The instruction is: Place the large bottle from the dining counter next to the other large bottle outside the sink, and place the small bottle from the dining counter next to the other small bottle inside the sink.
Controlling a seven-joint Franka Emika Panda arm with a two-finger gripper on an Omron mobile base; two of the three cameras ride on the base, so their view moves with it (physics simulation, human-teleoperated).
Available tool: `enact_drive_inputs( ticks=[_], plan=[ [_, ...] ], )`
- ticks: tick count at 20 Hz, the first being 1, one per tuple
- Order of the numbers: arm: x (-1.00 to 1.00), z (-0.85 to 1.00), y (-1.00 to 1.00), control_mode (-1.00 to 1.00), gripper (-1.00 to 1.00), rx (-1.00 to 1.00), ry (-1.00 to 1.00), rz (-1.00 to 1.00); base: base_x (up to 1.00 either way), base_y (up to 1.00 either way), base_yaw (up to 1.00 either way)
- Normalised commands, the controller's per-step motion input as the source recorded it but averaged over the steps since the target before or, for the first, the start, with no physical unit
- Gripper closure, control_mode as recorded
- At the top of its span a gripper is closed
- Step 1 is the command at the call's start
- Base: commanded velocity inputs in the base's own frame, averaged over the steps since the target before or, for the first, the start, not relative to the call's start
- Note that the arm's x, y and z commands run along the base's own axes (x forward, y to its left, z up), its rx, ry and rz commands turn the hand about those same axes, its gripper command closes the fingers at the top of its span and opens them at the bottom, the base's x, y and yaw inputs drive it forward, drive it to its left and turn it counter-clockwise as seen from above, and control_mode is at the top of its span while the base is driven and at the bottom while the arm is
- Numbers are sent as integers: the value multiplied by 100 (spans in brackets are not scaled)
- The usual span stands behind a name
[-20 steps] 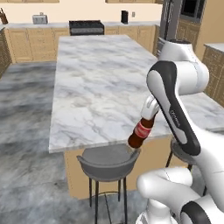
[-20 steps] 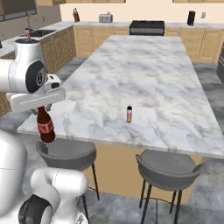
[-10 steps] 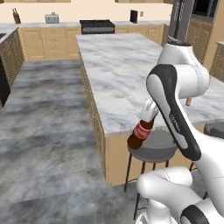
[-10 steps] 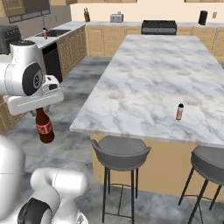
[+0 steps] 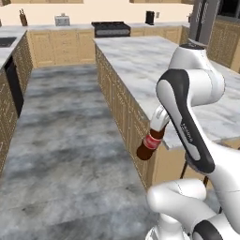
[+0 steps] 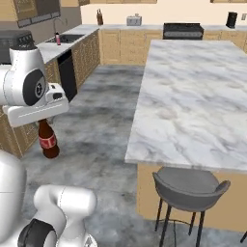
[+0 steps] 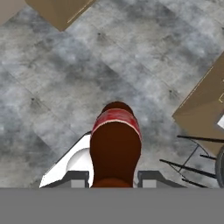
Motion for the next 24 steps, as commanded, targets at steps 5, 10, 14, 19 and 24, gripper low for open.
enact_drive_inputs(
  ticks=[5,10,14,19,24],
  plan=[
    [0,0,0,100,100,0,0,0,97,69,-4],
    [0,0,0,100,100,0,0,0,100,38,0],
    [0,0,0,100,100,0,0,0,100,28,0],
    [0,0,0,100,100,0,0,0,100,29,0],
    [0,0,0,100,100,0,0,0,100,38,0]
  ],
)
